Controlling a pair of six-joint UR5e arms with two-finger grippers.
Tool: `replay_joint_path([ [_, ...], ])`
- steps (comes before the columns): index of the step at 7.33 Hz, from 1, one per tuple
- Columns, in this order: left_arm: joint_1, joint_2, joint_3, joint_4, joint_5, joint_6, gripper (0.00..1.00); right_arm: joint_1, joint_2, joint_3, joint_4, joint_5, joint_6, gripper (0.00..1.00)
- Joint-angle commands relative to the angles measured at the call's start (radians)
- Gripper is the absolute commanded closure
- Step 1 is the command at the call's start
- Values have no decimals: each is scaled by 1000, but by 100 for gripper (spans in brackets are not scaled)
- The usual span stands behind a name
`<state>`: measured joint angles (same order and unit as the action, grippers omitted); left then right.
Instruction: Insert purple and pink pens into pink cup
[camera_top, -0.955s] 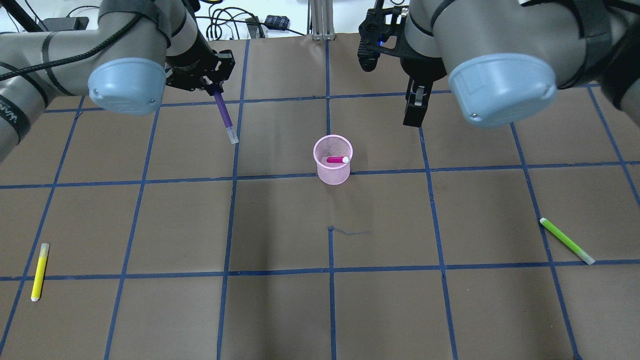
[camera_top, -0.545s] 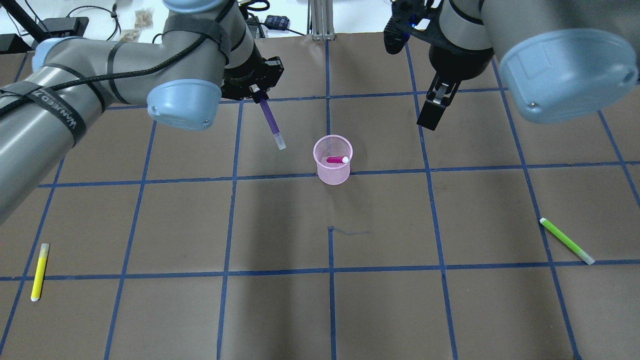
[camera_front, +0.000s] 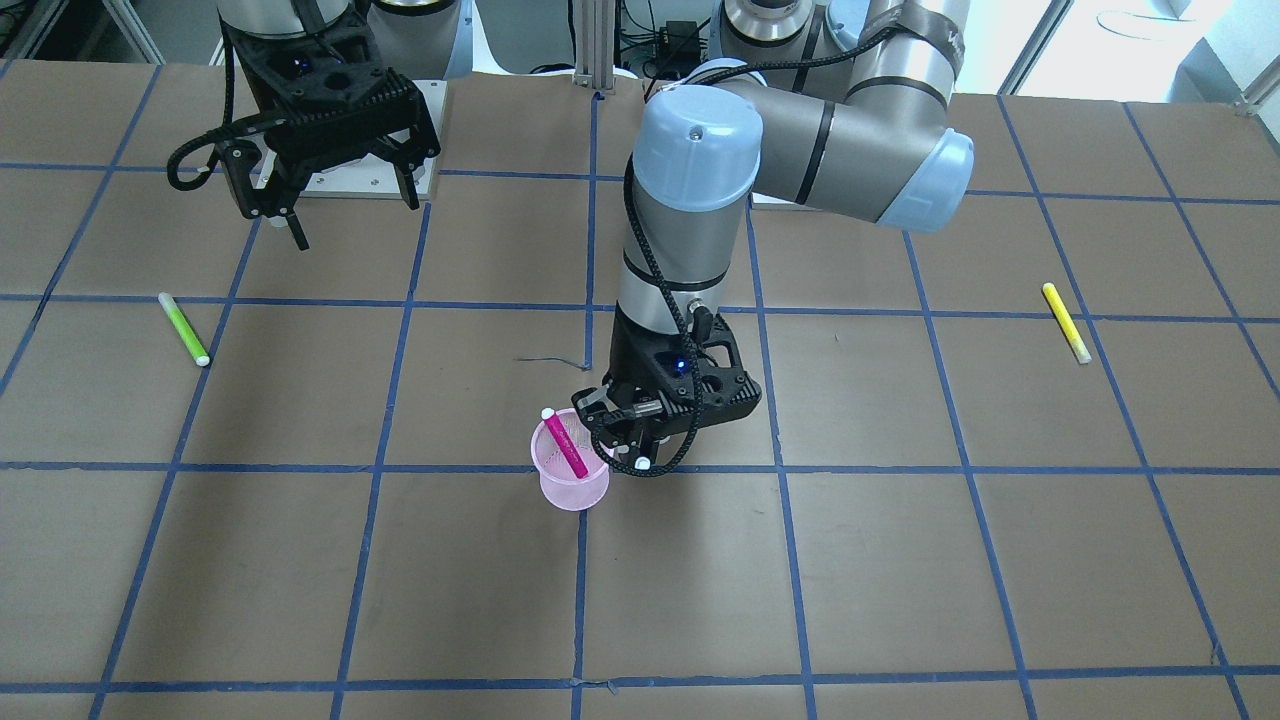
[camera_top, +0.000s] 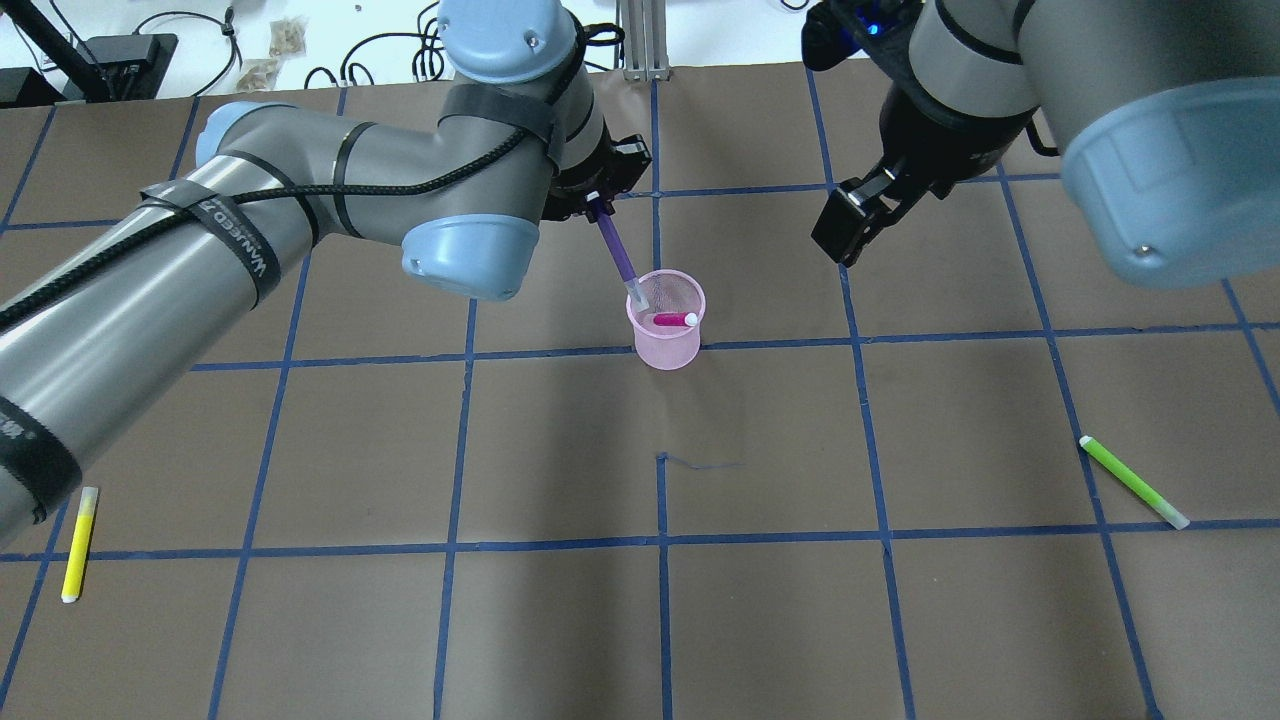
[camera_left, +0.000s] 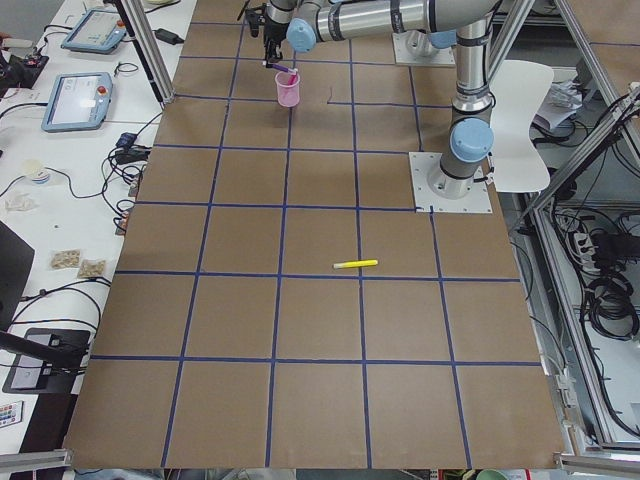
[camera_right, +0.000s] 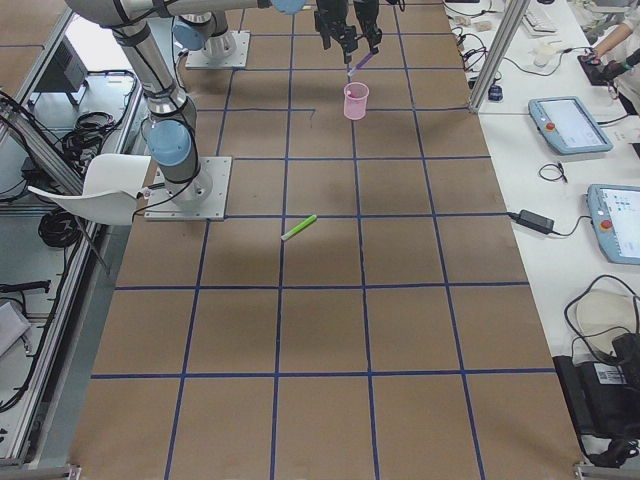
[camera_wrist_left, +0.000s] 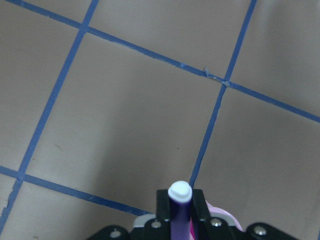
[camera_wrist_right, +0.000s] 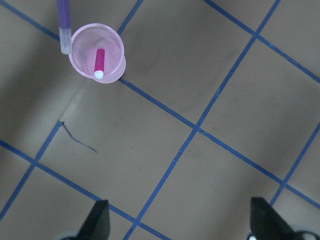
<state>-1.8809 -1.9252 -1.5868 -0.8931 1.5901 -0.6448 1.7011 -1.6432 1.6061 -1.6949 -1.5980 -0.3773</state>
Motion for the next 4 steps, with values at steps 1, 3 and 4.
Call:
replay_joint_path([
  [1, -21, -35, -4, 63, 10, 2, 100, -1, -17, 8, -54, -11, 302, 0],
  [3, -47, -57, -7, 120, 57, 4, 100, -11, -7, 11, -46, -10, 420, 0],
  [4, -58, -63, -18, 120, 76, 4, 100, -27, -4, 15, -28, 3, 426, 0],
])
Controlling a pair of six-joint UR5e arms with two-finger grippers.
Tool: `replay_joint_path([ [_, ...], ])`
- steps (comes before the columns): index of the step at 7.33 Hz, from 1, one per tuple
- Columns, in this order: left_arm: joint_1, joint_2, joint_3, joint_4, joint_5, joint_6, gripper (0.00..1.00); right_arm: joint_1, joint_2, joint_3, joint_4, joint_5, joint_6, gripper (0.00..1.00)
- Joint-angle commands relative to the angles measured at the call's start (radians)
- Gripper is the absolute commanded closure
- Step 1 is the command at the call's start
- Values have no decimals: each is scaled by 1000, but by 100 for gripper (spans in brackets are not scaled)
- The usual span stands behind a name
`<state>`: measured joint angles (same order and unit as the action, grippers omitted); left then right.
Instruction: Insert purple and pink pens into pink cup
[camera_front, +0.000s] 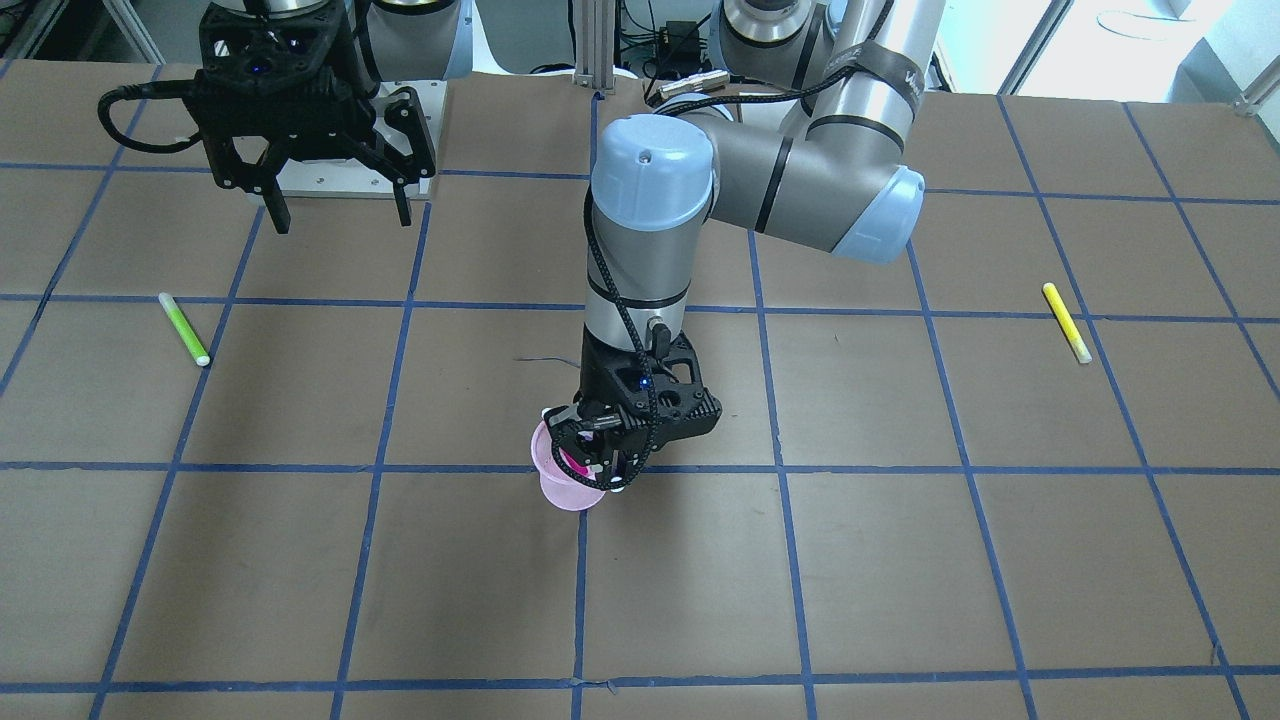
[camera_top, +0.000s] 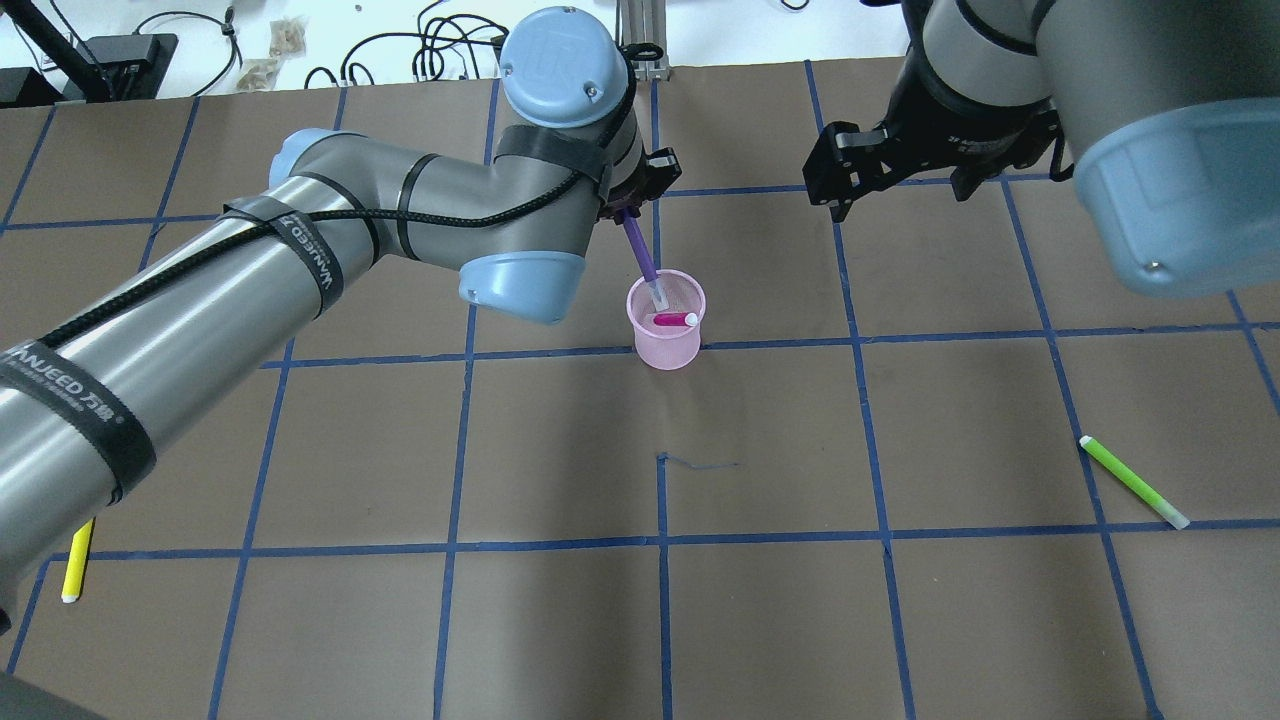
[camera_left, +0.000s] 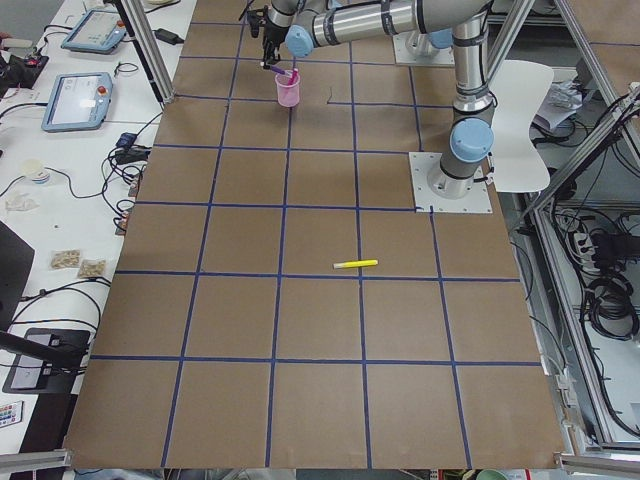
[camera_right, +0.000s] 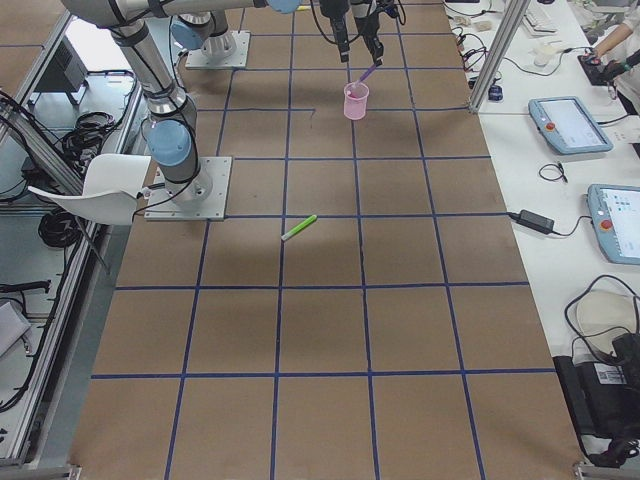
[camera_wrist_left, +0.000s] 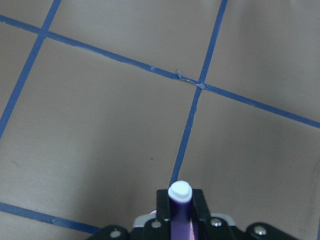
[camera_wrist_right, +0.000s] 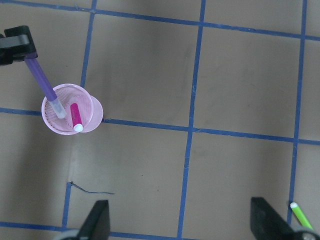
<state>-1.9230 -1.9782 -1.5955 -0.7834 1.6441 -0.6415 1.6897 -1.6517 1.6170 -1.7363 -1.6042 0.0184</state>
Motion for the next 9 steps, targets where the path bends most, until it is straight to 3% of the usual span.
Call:
replay_joint_path([
  [1, -20, -11, -30, 10, 22, 8, 100, -47, 12, 4, 14, 4, 32, 0],
  [4, -27, -11, -69, 29, 22, 6, 100, -81, 39, 1, 15, 1, 31, 0],
  [5, -28, -11, -69, 32, 20, 8, 85, -81, 39, 3, 17, 1, 31, 0],
  [7, -28, -11, -63, 36, 14, 6, 21, -79, 41, -8, 26, 1, 32, 0],
  [8, -28, -11, -63, 41, 14, 5, 4, -81, 41, -9, 26, 3, 32, 0],
  [9, -28, -11, -60, 42, 13, 5, 0, -79, 41, -8, 26, 3, 32, 0],
])
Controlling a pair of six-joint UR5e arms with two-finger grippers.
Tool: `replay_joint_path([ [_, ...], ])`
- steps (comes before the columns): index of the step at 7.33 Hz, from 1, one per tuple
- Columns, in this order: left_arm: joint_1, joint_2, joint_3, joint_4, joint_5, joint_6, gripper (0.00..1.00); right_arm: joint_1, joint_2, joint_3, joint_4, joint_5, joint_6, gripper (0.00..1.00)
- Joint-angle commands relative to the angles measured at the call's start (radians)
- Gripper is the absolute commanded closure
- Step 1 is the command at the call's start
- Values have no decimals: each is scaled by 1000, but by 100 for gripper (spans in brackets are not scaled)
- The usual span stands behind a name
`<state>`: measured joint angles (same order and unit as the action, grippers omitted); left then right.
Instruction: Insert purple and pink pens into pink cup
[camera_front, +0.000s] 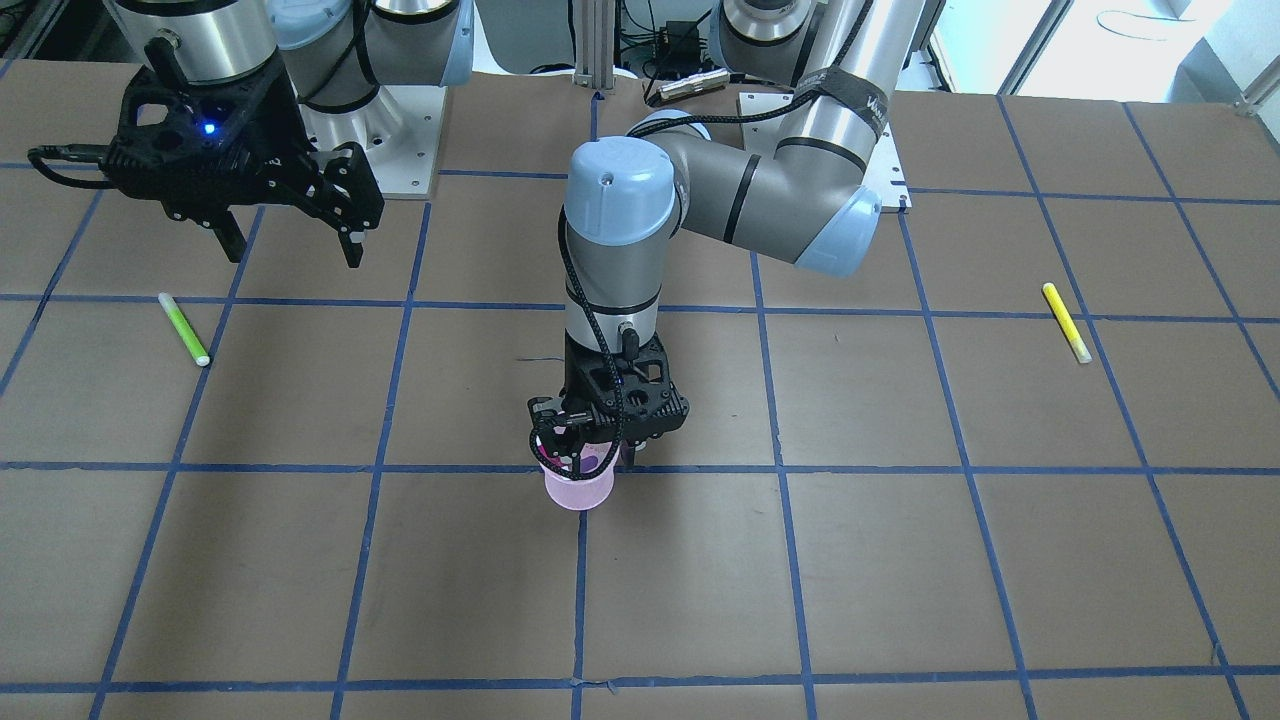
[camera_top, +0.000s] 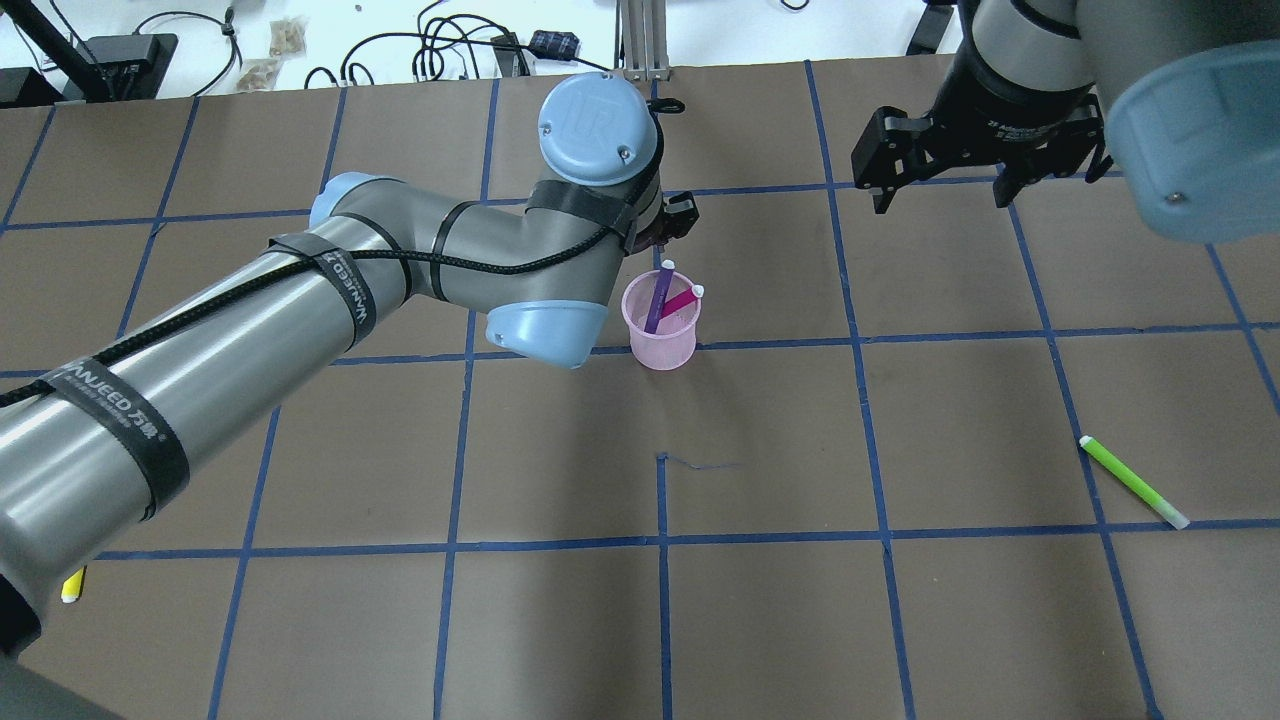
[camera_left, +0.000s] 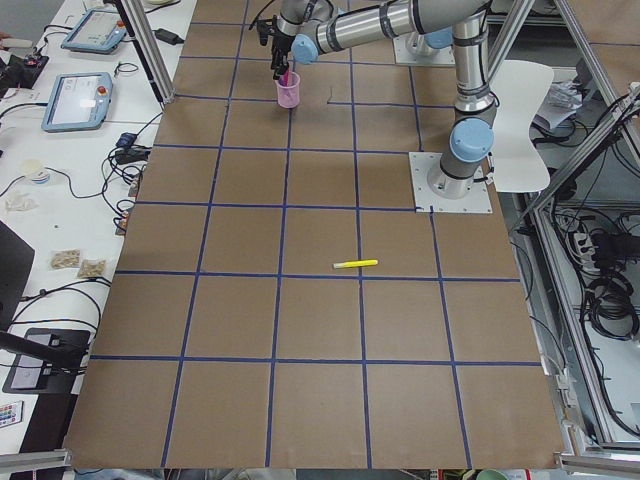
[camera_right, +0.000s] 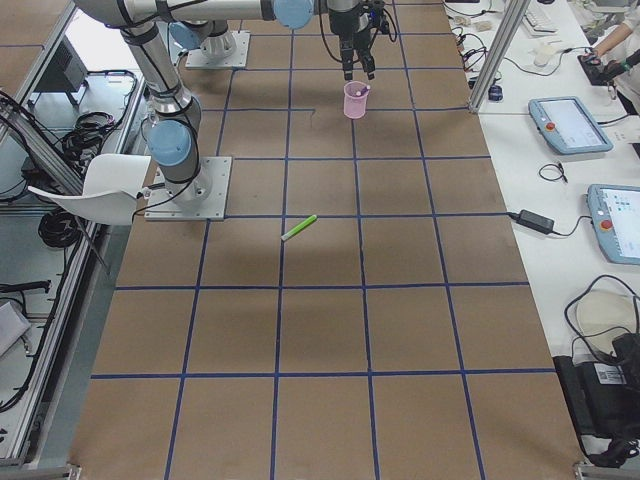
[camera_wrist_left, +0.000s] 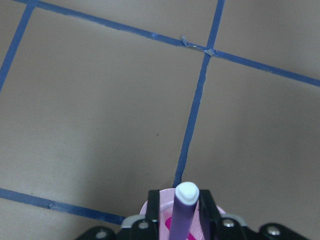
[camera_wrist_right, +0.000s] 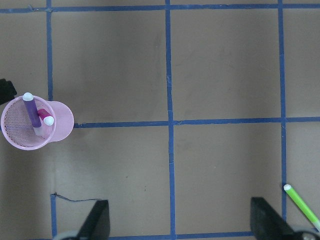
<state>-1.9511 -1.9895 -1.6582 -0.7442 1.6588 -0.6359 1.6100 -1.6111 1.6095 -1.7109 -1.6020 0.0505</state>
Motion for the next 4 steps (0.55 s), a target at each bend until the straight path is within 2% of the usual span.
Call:
replay_joint_path([
  [1, 1, 3, 9, 14, -5, 4, 0, -1, 0, 0, 1, 4, 0, 0],
  [3, 53, 44, 20, -48, -69, 7, 0, 1, 0, 4, -1, 10, 0, 0],
  [4, 119, 66, 47, -169, -144, 24, 0, -1, 0, 4, -1, 11, 0, 0],
])
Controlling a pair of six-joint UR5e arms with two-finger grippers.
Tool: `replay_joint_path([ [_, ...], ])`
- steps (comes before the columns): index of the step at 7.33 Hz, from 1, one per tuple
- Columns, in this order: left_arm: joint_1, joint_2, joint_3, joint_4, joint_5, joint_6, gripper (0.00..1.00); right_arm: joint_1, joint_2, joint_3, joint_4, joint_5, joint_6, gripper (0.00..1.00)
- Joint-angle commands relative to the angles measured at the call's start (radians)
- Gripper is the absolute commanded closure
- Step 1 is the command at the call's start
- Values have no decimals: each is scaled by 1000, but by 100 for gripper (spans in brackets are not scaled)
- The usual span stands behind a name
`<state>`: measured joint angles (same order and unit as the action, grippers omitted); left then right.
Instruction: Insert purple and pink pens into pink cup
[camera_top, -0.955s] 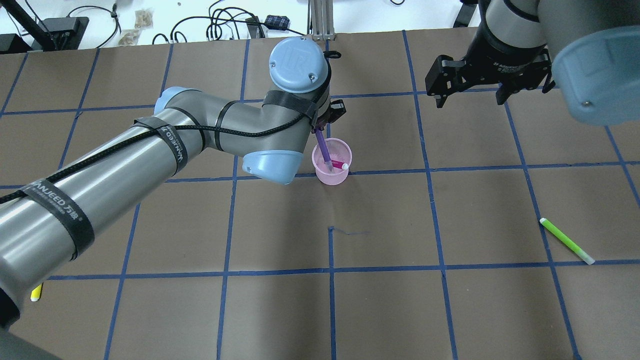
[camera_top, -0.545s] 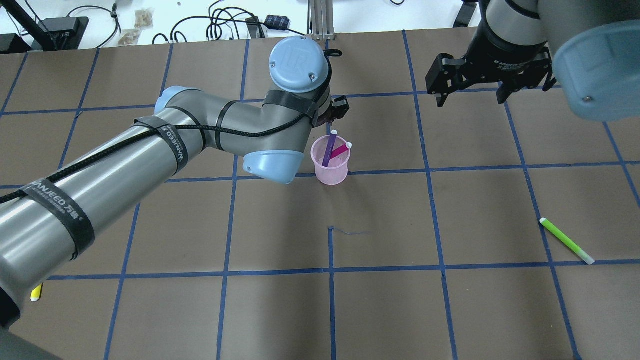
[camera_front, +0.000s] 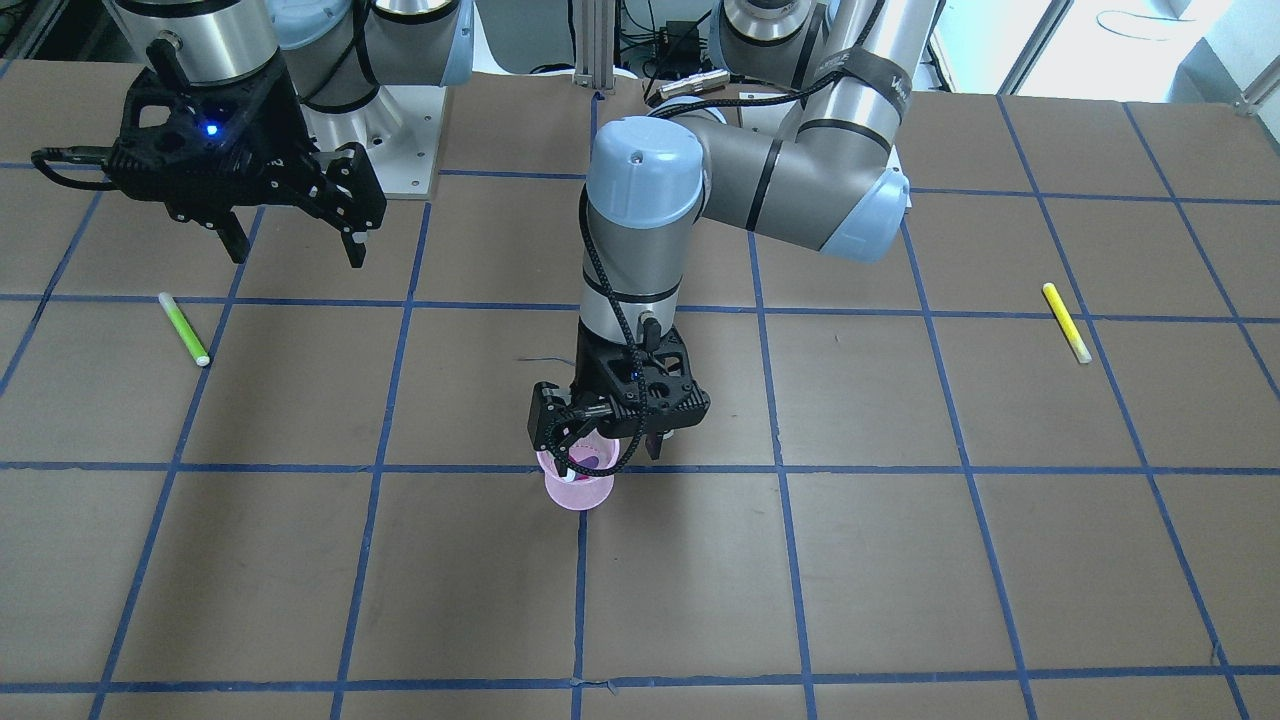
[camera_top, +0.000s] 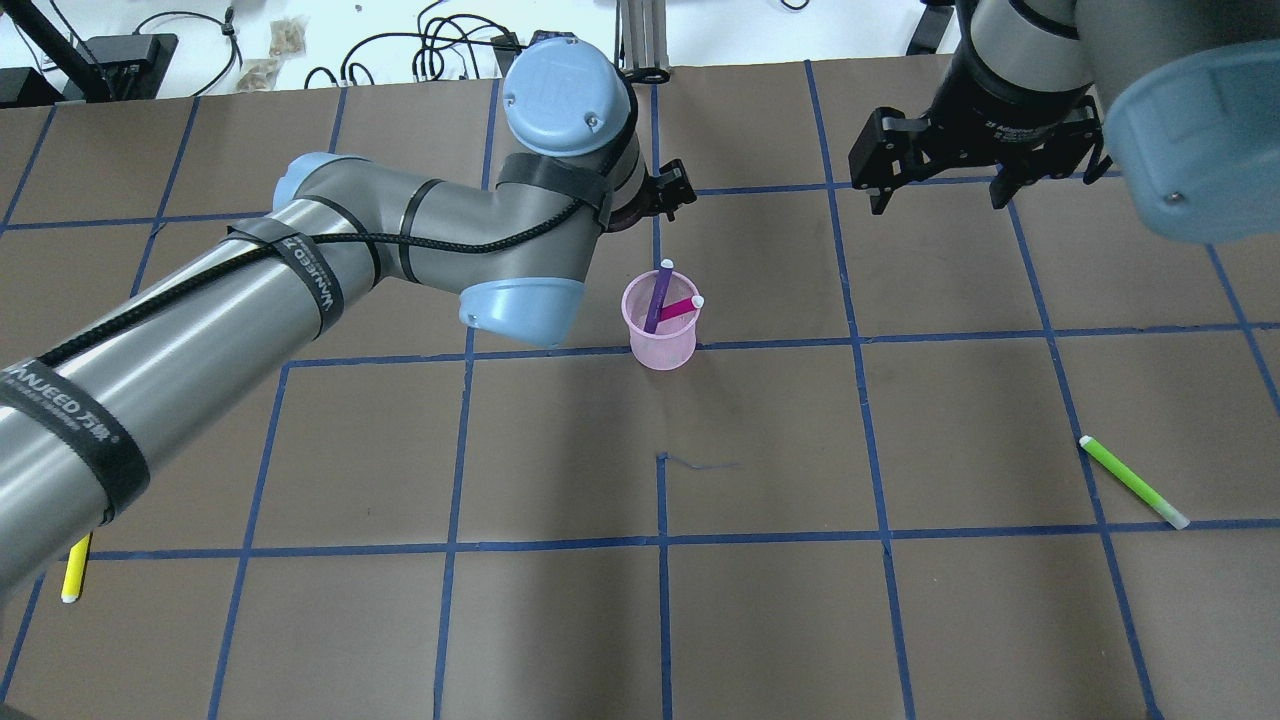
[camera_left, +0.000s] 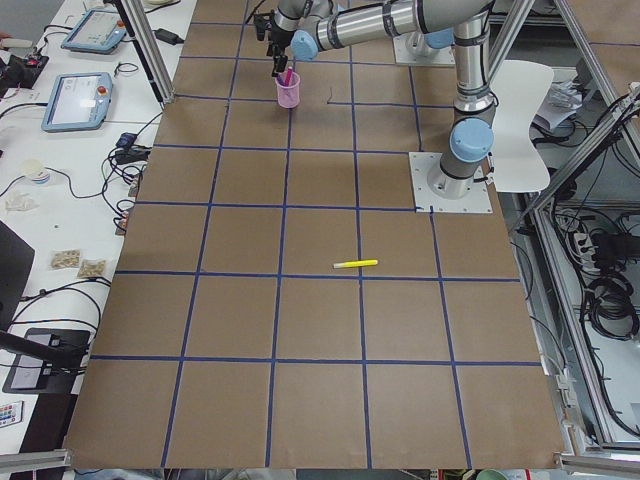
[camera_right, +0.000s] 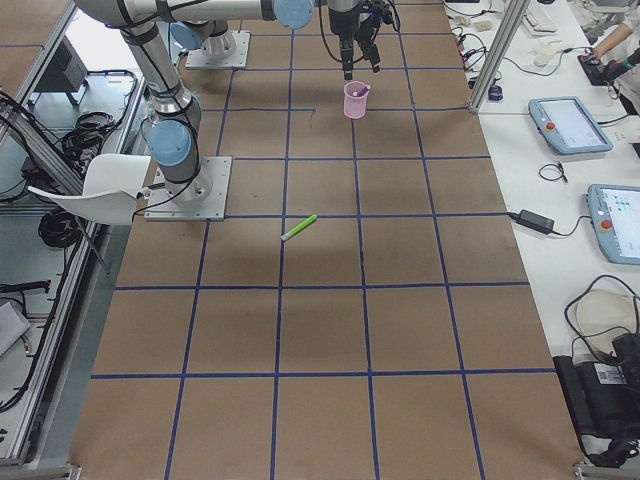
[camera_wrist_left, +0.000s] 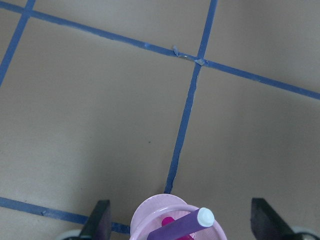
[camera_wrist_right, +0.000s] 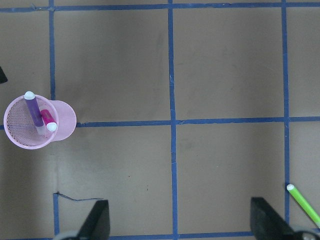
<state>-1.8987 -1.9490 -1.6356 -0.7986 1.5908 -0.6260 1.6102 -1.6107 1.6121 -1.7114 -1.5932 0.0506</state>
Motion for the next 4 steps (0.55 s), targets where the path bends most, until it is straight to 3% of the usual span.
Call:
replay_joint_path([
  [1, 126, 50, 67, -230, -112, 152, 0, -1, -1, 3, 1, 2, 0, 0],
  [3, 217, 100, 114, -406, -87, 371, 0, -1, -1, 5, 1, 2, 0, 0],
  [4, 263, 128, 108, -450, -94, 592, 0, -1, -1, 5, 1, 2, 0, 0],
])
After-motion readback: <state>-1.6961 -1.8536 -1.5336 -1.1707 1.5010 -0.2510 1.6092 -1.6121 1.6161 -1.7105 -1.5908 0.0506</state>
